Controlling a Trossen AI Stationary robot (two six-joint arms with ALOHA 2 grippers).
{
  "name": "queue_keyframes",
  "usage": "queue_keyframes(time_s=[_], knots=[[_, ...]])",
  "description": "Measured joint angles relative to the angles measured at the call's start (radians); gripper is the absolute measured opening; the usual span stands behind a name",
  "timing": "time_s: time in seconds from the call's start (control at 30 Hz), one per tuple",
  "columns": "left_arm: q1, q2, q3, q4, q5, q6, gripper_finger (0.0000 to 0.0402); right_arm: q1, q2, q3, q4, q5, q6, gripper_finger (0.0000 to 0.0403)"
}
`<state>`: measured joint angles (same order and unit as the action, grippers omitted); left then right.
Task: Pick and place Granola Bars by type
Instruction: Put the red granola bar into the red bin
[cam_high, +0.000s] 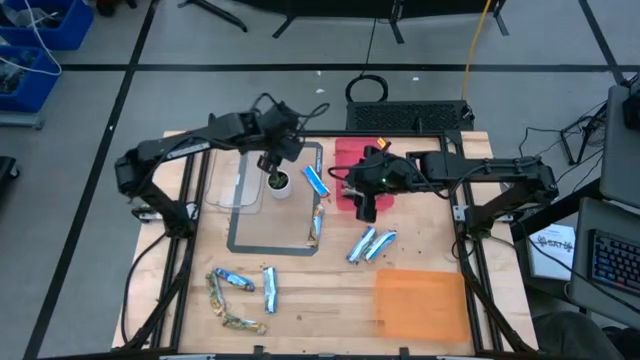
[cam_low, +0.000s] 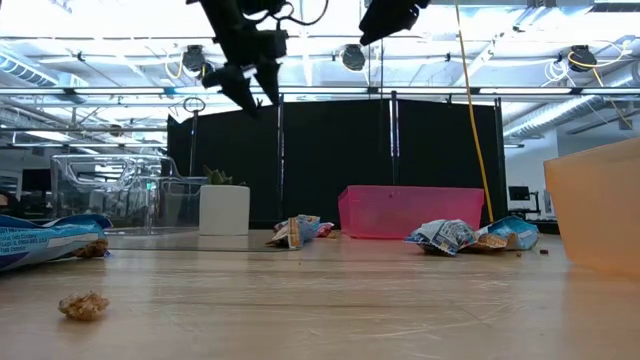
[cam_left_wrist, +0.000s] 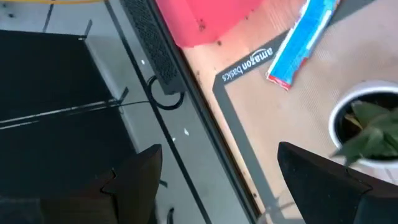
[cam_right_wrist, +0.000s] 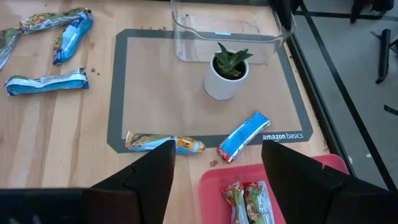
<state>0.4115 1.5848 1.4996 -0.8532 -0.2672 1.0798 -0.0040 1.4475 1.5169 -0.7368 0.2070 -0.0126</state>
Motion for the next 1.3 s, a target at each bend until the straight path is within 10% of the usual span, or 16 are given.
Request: queue_keyframes(time_s=[1.3], knots=[[-0.019, 0.395, 0.009, 0.068, 0.159, 0.068, 0.0324, 0.057, 0.000, 0.000, 0.049, -0.002, 0.009, 0.0279]])
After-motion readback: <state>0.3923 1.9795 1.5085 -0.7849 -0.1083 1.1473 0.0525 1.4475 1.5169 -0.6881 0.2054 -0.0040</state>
